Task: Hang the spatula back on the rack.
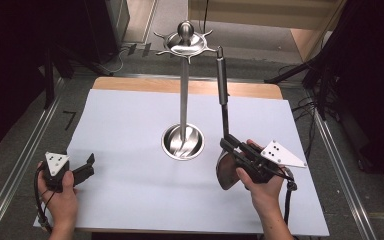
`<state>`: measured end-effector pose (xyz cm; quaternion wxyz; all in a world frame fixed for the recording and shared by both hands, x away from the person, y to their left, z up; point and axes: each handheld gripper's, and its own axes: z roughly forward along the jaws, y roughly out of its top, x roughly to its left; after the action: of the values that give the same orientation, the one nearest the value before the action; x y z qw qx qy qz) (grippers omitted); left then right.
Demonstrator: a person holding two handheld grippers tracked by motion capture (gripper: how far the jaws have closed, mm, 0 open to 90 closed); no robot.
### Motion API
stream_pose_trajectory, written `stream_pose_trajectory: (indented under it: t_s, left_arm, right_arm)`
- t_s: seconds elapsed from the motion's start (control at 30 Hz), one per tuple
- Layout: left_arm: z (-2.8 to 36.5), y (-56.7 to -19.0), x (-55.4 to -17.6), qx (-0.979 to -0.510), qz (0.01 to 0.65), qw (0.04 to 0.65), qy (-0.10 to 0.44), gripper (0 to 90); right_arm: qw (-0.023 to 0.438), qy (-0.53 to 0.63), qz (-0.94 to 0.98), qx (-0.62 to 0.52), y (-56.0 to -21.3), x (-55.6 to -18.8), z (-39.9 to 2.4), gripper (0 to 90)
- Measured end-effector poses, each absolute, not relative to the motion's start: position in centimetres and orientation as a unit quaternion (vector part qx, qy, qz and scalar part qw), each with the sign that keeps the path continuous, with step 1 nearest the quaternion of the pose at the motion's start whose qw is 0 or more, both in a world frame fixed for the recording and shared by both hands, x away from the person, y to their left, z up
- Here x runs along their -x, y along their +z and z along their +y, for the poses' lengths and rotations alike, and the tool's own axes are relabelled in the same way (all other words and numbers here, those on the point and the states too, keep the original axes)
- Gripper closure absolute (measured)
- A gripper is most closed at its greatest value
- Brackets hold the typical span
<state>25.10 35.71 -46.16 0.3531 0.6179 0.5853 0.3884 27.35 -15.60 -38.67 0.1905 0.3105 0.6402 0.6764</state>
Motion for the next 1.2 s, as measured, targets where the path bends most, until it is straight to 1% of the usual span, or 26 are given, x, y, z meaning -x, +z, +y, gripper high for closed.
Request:
stream_pose_trajectory:
  t_s: [0.77, 1.2]
  left_arm:
    - [35.7, -46.2, -25.1, -0.618, 0.586, 0.354, 0.387, 15.2]
    - [35.7, -46.2, -25.2, -0.619, 0.588, 0.349, 0.387, 15.2]
  right_arm:
    - [0.193, 0.669, 0.649, -0.307, -39.1, -27.6, -15.1, 76.9]
    - [0.195, 0.664, 0.652, -0.31, -39.4, -28.5, -14.6, 76.3]
